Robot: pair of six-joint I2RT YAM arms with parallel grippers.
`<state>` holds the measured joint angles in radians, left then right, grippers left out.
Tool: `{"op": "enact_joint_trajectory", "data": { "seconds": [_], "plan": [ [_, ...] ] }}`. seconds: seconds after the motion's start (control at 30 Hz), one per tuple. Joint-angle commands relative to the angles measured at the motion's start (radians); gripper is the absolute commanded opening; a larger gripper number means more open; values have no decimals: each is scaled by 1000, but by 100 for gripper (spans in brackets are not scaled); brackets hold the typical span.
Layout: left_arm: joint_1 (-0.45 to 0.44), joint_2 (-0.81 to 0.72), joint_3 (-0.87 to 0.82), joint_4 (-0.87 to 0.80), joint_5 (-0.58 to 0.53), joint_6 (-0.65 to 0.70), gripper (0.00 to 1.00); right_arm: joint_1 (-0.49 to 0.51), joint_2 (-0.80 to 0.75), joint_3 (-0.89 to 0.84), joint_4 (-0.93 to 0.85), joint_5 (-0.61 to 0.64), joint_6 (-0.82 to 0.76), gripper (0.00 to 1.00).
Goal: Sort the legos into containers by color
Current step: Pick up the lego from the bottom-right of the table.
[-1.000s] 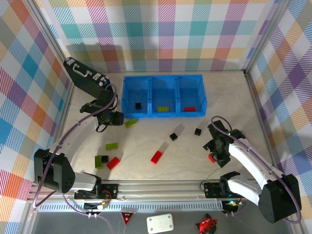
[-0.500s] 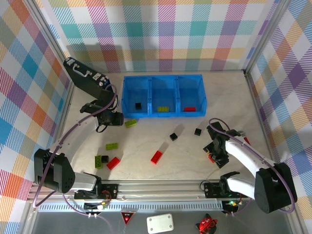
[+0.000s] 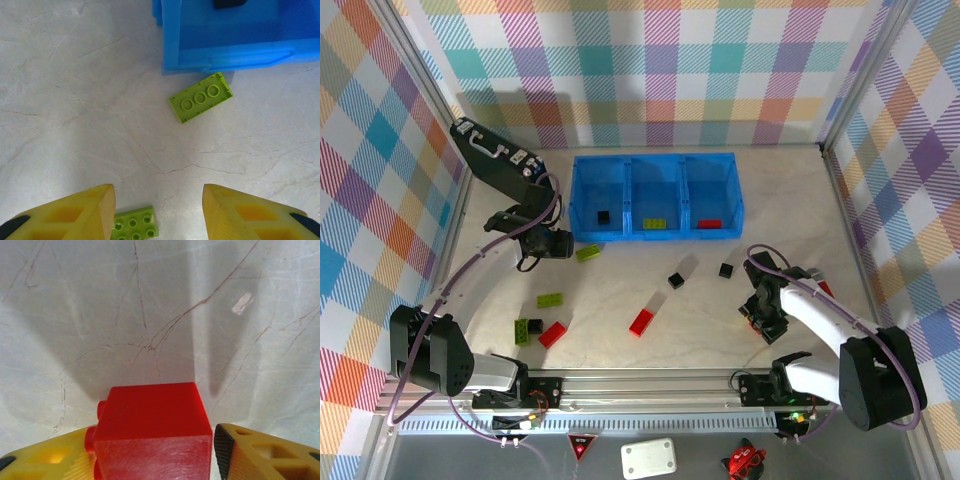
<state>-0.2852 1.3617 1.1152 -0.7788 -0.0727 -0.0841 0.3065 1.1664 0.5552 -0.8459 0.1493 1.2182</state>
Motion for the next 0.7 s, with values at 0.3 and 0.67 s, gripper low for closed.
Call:
{"op": "enact_joint_trajectory", "data": {
  "seconds": [0.3, 0.67],
  "plan": [
    [12, -15, -14, 1, -13, 19, 49, -9, -36, -9, -10, -2, -37, 46],
    [12, -15, -12, 1, -7, 21, 49, -10, -43, 14, 6, -4, -180, 46]
  ]
}}
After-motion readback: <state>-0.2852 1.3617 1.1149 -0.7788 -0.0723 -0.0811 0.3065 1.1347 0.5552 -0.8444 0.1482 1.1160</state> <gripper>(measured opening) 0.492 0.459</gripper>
